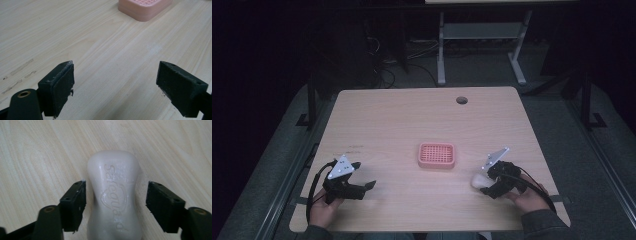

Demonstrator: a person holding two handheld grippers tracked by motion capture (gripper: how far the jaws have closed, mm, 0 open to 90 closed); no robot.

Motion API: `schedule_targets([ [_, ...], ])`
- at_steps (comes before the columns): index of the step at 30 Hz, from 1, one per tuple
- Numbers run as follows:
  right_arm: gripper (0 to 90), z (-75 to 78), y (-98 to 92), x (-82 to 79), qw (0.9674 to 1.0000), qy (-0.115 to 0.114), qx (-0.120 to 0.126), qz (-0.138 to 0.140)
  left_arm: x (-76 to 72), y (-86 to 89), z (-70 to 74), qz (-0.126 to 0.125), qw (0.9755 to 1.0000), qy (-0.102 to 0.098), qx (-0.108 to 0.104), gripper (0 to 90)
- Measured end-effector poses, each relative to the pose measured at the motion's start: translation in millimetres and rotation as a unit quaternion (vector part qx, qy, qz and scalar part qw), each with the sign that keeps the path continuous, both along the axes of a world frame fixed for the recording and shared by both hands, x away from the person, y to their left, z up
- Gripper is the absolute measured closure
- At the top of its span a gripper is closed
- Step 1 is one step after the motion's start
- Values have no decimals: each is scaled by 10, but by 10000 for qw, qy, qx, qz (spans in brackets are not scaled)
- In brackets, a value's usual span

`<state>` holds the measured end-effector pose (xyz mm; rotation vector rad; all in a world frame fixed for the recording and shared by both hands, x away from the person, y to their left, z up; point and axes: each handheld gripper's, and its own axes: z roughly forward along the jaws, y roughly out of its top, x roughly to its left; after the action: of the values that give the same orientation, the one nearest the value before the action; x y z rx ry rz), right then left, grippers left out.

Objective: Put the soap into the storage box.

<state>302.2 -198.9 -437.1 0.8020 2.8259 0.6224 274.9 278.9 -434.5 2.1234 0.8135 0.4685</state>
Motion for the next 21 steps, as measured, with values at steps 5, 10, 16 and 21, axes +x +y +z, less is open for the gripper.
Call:
schedule_targets([
  [5,389,-27,29,27,9999,84,-85,94,1,1,1,-13,10000,-5,7,145],
  [10,438,-67,28,42,9997,166,-111,132,-2,4,3,1,10000,-2,-5,145],
  [16,470,-94,17,44,9996,211,-103,129,-1,11,8,1,10000,-3,13,145],
  [21,475,-107,-1,51,9997,241,-17,91,-3,9,7,2,10000,-10,5,145],
])
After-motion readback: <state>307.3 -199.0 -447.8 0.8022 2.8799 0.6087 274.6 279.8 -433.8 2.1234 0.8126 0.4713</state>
